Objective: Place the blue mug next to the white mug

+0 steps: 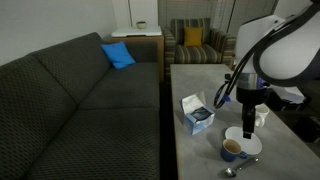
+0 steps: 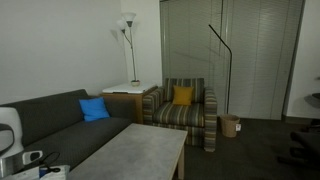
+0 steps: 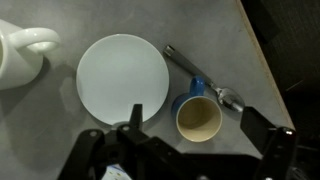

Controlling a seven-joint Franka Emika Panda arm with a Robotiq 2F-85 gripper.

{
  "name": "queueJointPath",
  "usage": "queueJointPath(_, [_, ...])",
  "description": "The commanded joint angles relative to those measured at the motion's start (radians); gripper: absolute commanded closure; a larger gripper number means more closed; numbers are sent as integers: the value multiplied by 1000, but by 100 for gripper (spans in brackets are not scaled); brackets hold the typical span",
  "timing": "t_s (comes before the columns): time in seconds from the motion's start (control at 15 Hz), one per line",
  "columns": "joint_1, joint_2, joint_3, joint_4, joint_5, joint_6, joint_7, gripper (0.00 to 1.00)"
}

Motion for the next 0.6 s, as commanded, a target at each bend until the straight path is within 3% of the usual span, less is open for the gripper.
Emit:
queueJointPath(0.0, [63,41,-50,-9,-72,63,39,0])
queueJointPath(0.33, [74,107,-84,-29,-123,205,49,0])
queueJointPath(0.53, [87,162,-119,-30,-142,361,61,0])
